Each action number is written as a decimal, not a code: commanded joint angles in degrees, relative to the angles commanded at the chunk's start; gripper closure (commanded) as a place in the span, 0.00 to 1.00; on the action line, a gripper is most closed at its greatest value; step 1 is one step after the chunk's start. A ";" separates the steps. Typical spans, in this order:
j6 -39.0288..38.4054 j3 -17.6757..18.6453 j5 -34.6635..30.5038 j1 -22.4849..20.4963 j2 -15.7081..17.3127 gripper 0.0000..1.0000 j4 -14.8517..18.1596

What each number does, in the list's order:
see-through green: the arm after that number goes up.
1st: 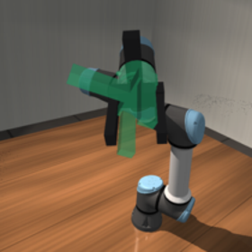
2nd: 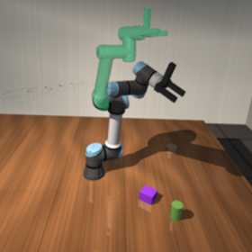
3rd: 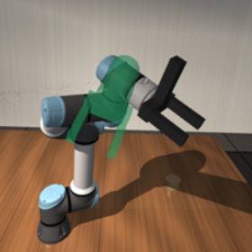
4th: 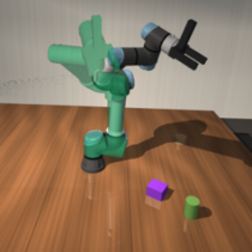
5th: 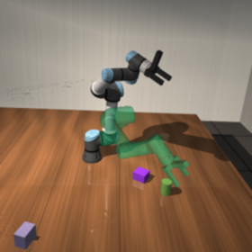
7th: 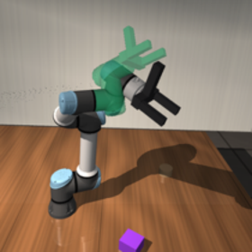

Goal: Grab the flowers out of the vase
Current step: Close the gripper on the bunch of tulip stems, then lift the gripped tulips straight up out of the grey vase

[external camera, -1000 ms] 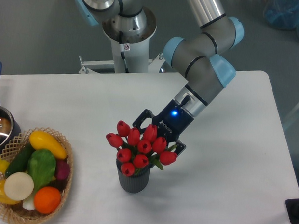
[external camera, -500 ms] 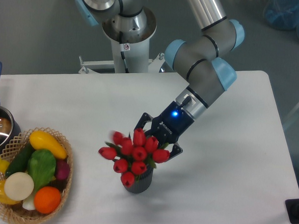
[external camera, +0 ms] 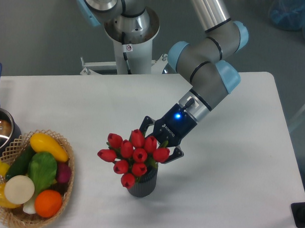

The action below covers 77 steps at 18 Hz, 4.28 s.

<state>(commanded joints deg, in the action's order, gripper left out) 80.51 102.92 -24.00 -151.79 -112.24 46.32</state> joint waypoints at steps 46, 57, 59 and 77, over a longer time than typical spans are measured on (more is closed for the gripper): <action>-5.26 1.05 17.30 -5.80 10.90 0.67 0.17; -7.73 0.26 20.39 -7.20 13.09 0.67 0.26; -9.66 0.09 20.83 -7.82 13.71 0.67 0.26; -12.39 0.09 21.36 -20.74 15.38 0.71 0.35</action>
<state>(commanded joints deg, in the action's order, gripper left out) 68.12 103.01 -2.64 -172.52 -96.85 46.67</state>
